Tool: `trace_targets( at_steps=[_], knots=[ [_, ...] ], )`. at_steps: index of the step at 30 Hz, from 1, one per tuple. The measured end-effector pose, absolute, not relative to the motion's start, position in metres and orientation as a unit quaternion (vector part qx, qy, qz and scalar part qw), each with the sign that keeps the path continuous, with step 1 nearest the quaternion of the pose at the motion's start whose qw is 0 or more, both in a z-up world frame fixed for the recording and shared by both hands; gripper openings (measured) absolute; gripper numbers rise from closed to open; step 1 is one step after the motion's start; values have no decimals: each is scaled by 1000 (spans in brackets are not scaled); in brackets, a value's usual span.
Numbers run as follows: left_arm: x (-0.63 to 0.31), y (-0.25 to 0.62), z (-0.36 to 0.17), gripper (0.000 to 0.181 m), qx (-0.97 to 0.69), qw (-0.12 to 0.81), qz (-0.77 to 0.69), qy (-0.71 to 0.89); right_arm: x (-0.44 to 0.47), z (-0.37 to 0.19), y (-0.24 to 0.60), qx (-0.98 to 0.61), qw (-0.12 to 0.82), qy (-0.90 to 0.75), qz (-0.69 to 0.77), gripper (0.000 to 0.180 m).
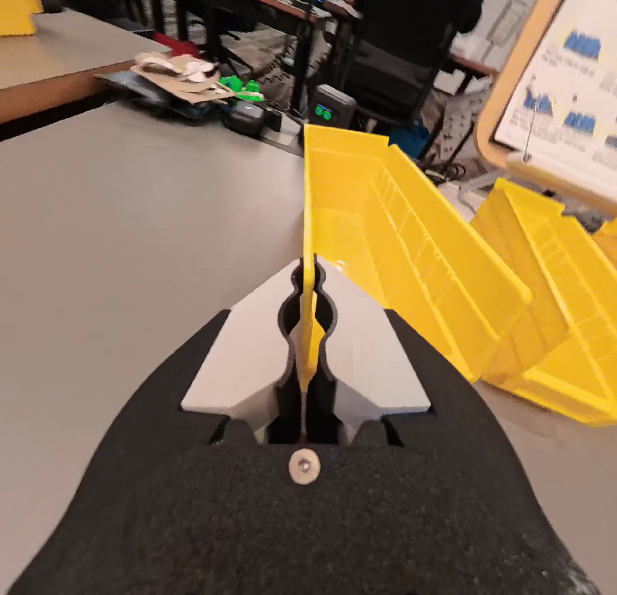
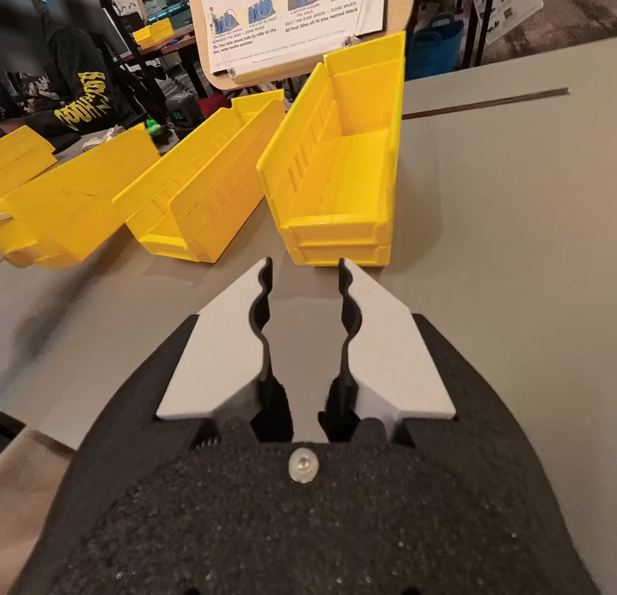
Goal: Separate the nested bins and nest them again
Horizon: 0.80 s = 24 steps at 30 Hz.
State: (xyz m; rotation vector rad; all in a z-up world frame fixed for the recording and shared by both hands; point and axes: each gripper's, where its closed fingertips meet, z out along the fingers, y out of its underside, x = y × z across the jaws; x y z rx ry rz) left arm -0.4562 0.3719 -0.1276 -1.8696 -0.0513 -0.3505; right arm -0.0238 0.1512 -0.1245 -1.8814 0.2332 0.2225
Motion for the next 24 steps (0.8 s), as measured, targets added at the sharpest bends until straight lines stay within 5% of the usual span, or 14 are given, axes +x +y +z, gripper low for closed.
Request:
trace_targets(
  at_steps=[8, 15, 24],
  knots=[
    [-444, 317, -58, 0, -746, 635, -185, -76, -11, -124, 116, -804, 580, 111, 74, 39],
    [-299, 280, 38, 0, -691, 671, -270, 6, -7, -104, 114, -785, 612, 83, 36, 39],
    [-100, 254, 19, 0, -709, 641, -284, 73, 5, -105, 93, -788, 612, 58, -13, 39]
  ],
)
